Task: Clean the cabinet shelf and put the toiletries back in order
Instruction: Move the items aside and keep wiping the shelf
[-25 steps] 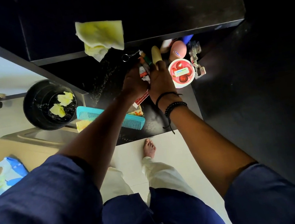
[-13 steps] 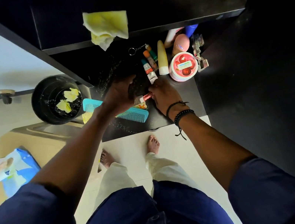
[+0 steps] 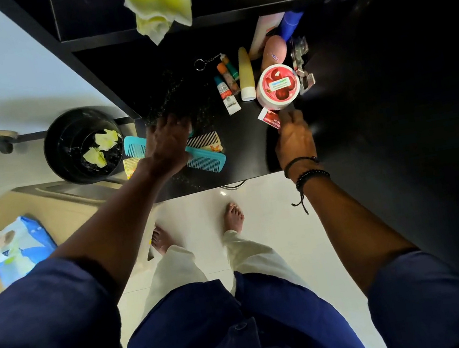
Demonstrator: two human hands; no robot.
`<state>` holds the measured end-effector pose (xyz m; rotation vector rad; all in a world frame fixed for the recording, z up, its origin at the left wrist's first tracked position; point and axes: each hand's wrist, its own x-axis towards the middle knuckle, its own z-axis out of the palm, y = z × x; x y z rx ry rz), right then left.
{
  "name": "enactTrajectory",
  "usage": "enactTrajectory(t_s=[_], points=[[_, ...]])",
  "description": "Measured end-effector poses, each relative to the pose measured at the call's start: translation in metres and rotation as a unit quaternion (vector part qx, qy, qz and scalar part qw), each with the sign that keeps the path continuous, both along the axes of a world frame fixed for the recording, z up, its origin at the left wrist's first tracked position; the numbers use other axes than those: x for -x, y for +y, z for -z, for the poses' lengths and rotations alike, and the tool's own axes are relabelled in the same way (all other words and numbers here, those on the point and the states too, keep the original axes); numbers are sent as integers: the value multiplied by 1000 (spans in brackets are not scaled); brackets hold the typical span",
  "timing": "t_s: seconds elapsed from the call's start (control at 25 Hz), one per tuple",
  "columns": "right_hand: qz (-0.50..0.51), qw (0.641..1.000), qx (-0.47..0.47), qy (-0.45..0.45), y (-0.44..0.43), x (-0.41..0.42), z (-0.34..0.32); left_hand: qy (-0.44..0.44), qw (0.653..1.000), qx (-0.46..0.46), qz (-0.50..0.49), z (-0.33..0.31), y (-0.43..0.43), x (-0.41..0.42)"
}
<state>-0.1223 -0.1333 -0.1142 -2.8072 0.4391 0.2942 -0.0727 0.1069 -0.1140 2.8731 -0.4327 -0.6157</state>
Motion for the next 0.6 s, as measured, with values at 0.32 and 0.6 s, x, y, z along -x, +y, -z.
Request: enactTrajectory(t_s=[0.32,0.6], points=[[-207,968,-134,39,60,8,5,26,998,-11,-49,8,18,5],[-282,956,15,73,107,-22,18,42,996,-74,-17,3,31,9]])
